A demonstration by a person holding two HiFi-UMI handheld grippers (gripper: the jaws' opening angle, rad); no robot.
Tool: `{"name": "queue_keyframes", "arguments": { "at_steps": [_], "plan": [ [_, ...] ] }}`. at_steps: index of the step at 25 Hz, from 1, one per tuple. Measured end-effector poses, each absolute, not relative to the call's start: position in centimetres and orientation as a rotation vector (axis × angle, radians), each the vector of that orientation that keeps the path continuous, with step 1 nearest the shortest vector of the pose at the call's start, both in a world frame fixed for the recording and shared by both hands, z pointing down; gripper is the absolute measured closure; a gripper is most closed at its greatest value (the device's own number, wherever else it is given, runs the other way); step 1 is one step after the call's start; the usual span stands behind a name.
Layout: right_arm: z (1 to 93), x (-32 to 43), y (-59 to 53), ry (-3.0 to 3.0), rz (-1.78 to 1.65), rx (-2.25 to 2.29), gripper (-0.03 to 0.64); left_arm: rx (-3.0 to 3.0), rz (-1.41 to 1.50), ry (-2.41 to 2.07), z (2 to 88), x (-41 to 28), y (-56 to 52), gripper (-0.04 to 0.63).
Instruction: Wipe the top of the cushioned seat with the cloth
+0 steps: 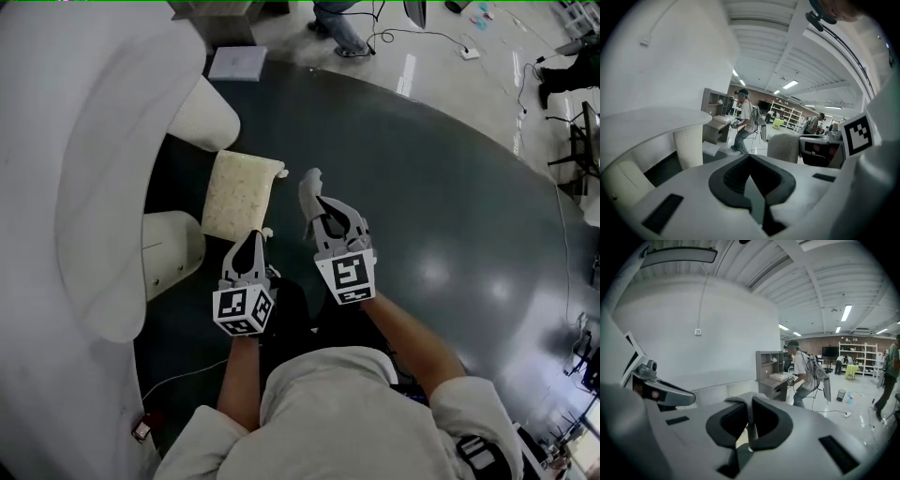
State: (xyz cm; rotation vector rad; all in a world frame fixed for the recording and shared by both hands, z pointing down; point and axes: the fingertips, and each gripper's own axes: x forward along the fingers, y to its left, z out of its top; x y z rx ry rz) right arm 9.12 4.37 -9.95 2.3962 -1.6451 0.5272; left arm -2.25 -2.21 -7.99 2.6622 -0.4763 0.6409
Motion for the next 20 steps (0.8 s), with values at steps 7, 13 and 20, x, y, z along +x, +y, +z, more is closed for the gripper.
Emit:
{"name": "queue_keyframes", "arguments": {
  "at_steps": [7, 13, 20],
  "plan": [
    [-0.5, 13.8, 5.6, -1.598, 0.686, 2.43, 0.603, 2.714, 0.68, -0.419, -2.7, 3.2, -1.1, 0.581],
    [8.4, 14.6, 3.9, -1.594, 0.751, 2.465, 0.603, 2.695, 0.736, -0.392, 5.5, 4.0, -3.1, 0.581],
    [19.9, 13.7, 1.9, -1.626, 0.779, 2.427, 0.603, 2.69, 0.761, -0.38, 16.0, 3.9, -4.0, 0.581]
  ]
}}
